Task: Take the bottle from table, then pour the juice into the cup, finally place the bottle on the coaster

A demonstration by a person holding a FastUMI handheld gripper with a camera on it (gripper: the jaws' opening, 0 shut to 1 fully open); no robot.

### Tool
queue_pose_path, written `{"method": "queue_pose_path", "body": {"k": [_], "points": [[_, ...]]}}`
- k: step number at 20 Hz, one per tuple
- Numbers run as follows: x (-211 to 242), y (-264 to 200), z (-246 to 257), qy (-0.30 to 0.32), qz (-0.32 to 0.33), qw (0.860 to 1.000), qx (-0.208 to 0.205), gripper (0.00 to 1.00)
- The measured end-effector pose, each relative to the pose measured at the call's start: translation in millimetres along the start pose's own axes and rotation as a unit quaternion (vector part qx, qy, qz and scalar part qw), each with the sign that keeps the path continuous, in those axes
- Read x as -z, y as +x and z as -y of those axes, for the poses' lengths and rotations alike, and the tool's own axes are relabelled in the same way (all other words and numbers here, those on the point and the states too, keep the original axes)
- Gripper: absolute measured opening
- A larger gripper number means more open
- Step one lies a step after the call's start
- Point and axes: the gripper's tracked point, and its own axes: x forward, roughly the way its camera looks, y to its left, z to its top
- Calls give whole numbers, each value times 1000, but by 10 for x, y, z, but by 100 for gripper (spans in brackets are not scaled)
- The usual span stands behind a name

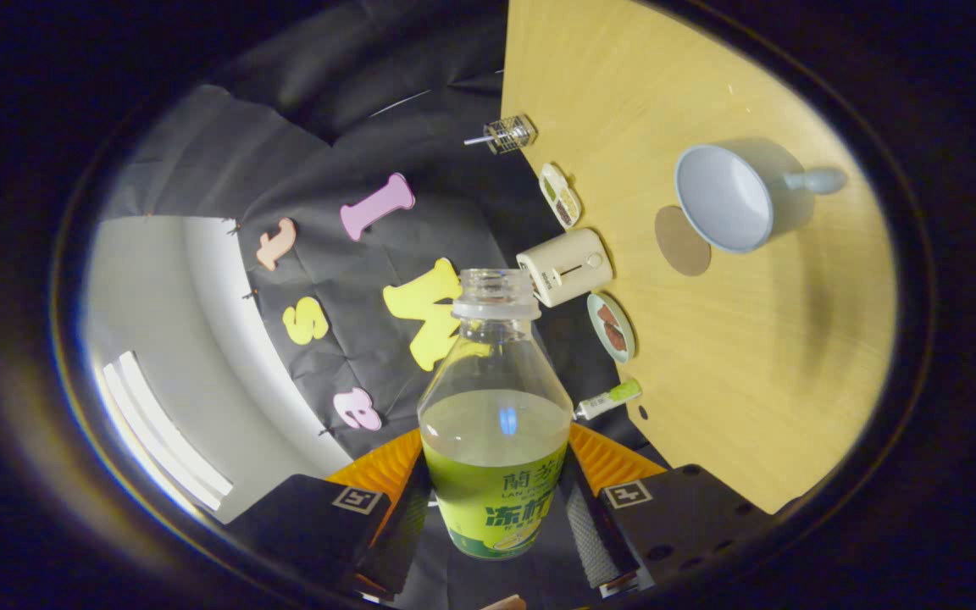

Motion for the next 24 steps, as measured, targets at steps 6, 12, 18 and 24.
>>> {"method": "queue_pose_path", "body": {"k": [6, 12, 18, 24], "points": [[-23, -87, 60, -215, -17, 974, 68, 80], [-198, -292, -187, -435, 13, 892, 117, 80], [-327, -184, -432, -616, 28, 772, 153, 80], [-527, -72, -539, -730, 60, 651, 201, 81]]}}
